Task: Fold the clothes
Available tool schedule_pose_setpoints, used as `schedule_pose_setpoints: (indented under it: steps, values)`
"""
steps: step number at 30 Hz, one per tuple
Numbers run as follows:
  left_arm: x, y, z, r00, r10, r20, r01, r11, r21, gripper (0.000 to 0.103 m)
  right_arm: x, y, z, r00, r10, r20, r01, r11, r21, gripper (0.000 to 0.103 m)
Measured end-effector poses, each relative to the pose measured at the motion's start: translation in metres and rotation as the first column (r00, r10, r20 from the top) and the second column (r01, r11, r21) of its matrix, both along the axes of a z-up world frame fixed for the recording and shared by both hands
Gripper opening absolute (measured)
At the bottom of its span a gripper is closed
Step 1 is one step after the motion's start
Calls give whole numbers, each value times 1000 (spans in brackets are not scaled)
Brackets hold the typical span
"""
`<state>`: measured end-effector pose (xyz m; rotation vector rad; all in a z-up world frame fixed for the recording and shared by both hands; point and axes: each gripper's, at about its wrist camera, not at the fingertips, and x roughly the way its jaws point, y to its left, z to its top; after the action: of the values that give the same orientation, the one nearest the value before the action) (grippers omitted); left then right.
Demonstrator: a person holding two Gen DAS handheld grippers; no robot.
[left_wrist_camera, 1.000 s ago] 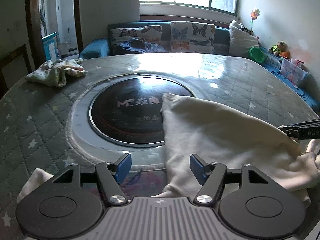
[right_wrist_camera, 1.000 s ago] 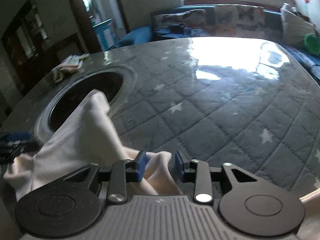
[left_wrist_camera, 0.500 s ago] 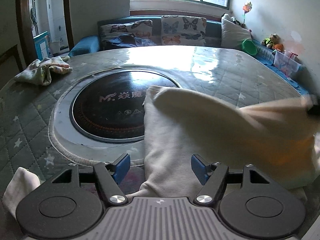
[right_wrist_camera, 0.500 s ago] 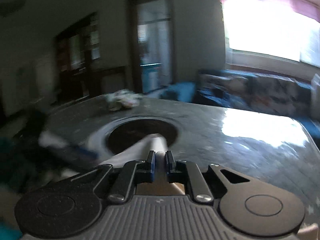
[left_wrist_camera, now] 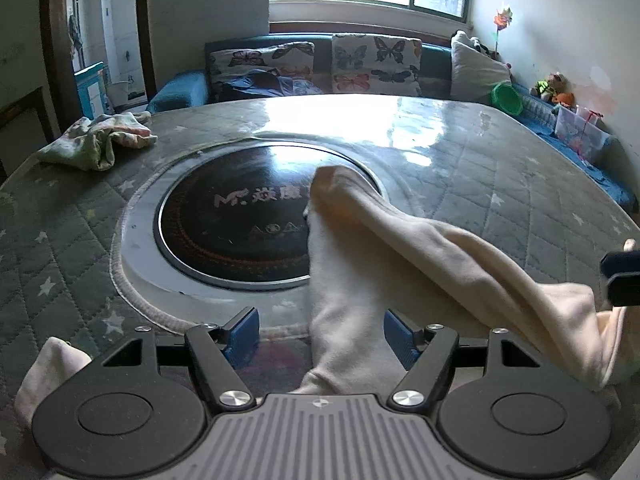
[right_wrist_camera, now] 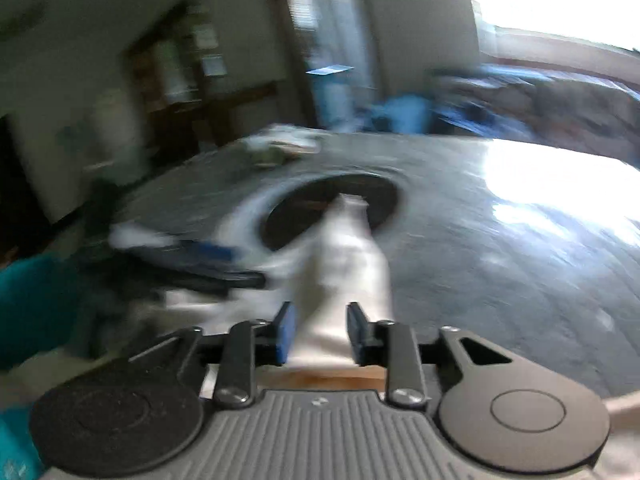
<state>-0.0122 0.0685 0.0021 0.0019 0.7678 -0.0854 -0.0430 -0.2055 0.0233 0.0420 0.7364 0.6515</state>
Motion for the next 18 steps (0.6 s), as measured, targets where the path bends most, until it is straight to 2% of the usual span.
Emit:
schedule_pose_setpoints:
  steps: [3,5,7,9,10,12,14,16,18]
  values:
    - [6,6,7,1000,19,18,-19,1000,2,72,21,-18,-18,986,-76,-150,82,996,38,35]
    - [12,9,12,999,35,32,-35,999,11,72,27,-24,-28,974,-91,-207,106,992,62,35]
    - [20,13,15,998,51,41,-52,998,19,72,31,-23,-34,970,-59,-234,80,993,81,33]
    - [30,16,17,997,63,42,-64,998,20,72,30,-15,-35,974,-42,-221,55,997,52,18]
    - [35,17,18,997,69,40,-70,997,21,72,30,-12,-32,980,-39,-198,45,999,25,9]
    - [45,19,17,996,79,36,-80,996,25,72,30,-4,-25,991,-34,-131,28,999,-41,3]
    - [55,21,16,996,87,30,-88,996,30,72,31,3,-15,998,-34,-54,28,993,-114,1]
    - [63,22,15,996,91,21,-92,995,35,72,38,7,-2,996,-70,55,80,977,-198,1]
    - [72,22,13,995,94,16,-94,995,41,72,49,6,13,974,-113,195,165,948,-272,1]
